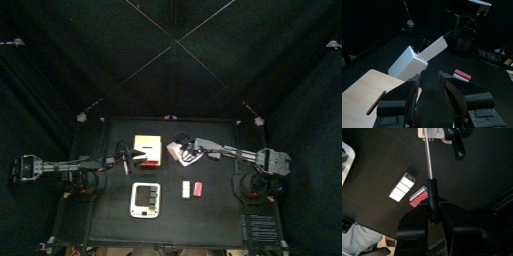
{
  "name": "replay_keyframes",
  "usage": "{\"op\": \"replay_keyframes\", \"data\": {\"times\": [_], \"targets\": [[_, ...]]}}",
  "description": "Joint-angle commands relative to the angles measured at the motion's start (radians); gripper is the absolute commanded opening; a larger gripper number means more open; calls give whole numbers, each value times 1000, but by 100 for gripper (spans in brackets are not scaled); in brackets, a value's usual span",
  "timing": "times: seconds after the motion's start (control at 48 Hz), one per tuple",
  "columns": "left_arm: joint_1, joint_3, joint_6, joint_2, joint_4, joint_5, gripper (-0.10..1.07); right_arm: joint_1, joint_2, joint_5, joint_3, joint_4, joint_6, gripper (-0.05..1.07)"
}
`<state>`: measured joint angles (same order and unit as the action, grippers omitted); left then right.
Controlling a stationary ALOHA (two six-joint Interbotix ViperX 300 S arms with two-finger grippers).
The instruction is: Put cleaver in holder
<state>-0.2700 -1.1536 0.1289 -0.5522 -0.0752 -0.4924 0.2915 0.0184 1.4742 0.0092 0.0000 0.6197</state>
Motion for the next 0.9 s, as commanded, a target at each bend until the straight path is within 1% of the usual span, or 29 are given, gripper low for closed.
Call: {"op": "replay_keyframes", "data": {"times": [0.0, 0.542, 0.875], "targets": [[-5, 11, -2, -2, 2, -5, 76, 18, -11, 15, -37, 15, -3, 50], [-5, 12, -2, -2, 0, 15, 76, 43, 66, 81, -137, 25, -44, 50], [-5, 12, -2, -2, 0, 15, 76, 49, 100, 87, -161, 18, -46, 51]]}}
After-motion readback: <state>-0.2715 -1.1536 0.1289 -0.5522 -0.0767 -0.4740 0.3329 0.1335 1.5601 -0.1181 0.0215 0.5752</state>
